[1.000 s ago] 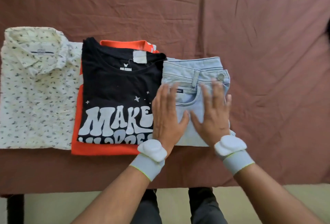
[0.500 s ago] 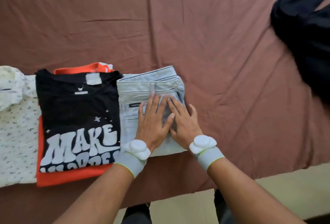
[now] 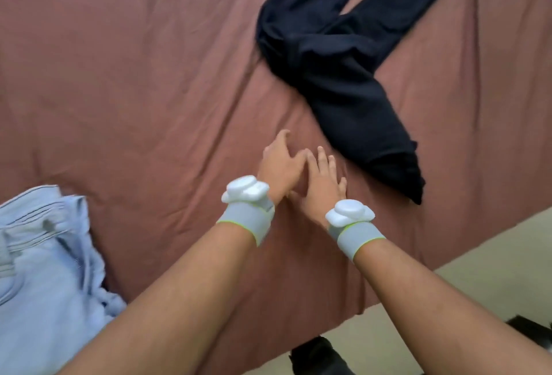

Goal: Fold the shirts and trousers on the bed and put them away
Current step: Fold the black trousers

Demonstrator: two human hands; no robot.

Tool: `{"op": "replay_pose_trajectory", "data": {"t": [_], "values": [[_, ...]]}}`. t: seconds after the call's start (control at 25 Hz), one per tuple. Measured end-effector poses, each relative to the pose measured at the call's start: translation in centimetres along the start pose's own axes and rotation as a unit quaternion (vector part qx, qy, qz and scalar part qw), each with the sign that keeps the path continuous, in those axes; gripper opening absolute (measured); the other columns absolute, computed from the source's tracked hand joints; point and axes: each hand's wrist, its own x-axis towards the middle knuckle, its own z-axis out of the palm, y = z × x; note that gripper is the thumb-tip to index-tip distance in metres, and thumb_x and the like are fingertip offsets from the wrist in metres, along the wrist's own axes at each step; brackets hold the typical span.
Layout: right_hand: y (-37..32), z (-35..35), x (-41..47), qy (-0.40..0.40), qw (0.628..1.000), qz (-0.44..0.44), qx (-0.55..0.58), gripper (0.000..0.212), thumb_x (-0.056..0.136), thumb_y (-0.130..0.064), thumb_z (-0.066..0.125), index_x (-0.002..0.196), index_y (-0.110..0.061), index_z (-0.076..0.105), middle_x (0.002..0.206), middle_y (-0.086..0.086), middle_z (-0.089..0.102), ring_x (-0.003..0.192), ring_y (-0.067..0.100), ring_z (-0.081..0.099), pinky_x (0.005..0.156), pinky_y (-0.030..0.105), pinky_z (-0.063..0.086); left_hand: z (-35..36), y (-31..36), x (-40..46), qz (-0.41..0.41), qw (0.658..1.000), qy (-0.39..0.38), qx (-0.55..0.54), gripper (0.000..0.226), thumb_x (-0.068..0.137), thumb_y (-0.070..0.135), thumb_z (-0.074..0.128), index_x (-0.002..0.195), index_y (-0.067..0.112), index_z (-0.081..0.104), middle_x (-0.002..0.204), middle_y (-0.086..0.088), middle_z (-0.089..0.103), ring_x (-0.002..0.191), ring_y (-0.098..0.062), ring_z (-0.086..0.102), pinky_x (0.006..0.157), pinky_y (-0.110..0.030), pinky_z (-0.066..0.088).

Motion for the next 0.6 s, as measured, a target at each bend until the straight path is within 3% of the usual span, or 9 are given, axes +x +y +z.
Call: {"op": "replay_pose_trajectory", "data": {"t": [0.04, 0.16, 0.24, 0.36, 0.48, 0.6], "values": [[1.0, -0.2, -0.2, -0.016, 1.0, -0.005, -0.002, 0.093, 0.087, -0.036, 0.064, 0.154, -0.023, 0.002, 0.162, -0.004, -0.011, 0.149, 0.021, -0.008, 0.117, 0.053, 0.015, 0.9, 1.5, 1.3, -0.041, 0.997, -0.017, -0.067, 0.073, 0.087, 0.037, 0.066, 0.149, 0.015, 0.034, 0.142, -0.008, 0.05, 0.131, -0.022, 0.047, 0.11, -0.033, 0.035], [3.3, -0.7, -0.7, -0.033, 0.999, -0.033, 0.002, 0.09, 0.088, -0.041, 0.061, 0.154, -0.018, 0.004, 0.162, 0.002, -0.007, 0.149, 0.023, -0.008, 0.119, 0.045, 0.016, 4.7, 6.8, 4.2, -0.16, 0.953, -0.084, -0.244, 0.127, 0.055, 0.07, 0.075, 0.154, 0.022, 0.013, 0.15, 0.001, 0.041, 0.137, -0.019, 0.041, 0.114, -0.042, 0.034], [3.2, -0.5, -1.3, -0.039, 0.998, -0.052, 0.003, 0.083, 0.089, -0.038, 0.057, 0.153, -0.015, 0.01, 0.161, 0.005, 0.004, 0.149, 0.025, -0.001, 0.117, 0.044, 0.02, 6.8, 8.2, 5.4, -0.183, 0.954, -0.056, -0.231, 0.137, 0.053, 0.067, 0.081, 0.153, 0.014, 0.003, 0.153, -0.002, 0.035, 0.139, -0.023, 0.037, 0.114, -0.041, 0.033], [3.2, -1.0, -2.0, -0.048, 0.997, -0.051, 0.021, 0.074, 0.091, -0.032, 0.054, 0.153, -0.013, 0.017, 0.16, 0.005, 0.013, 0.148, 0.024, 0.006, 0.113, 0.044, 0.027, 8.8, 7.9, 6.1, -0.185, 0.969, 0.059, -0.152, 0.082, 0.069, 0.04, 0.082, 0.13, 0.004, 0.042, 0.131, -0.012, 0.056, 0.12, -0.03, 0.054, 0.102, -0.04, 0.046], [2.8, -1.2, -2.6, -0.051, 0.996, -0.043, 0.054, 0.065, 0.09, -0.03, 0.059, 0.147, -0.017, 0.031, 0.155, 0.001, 0.022, 0.145, 0.021, 0.015, 0.107, 0.044, 0.035, 7.1, 5.7, 5.6, -0.138, 0.953, 0.053, -0.264, 0.041, 0.064, 0.036, 0.076, 0.096, 0.016, 0.06, 0.108, -0.005, 0.069, 0.103, -0.027, 0.066, 0.095, -0.047, 0.053], [2.3, -1.0, -3.3, -0.042, 0.996, -0.054, 0.062, 0.048, 0.09, -0.031, 0.057, 0.135, -0.017, 0.044, 0.141, 0.002, 0.04, 0.134, 0.023, 0.034, 0.102, 0.039, 0.039, 2.7, 2.2, 2.7, -0.092, 0.913, -0.042, -0.396, 0.03, 0.092, 0.018, 0.063, 0.122, 0.021, 0.059, 0.12, 0.003, 0.07, 0.109, -0.016, 0.067, 0.09, -0.037, 0.056]]}}
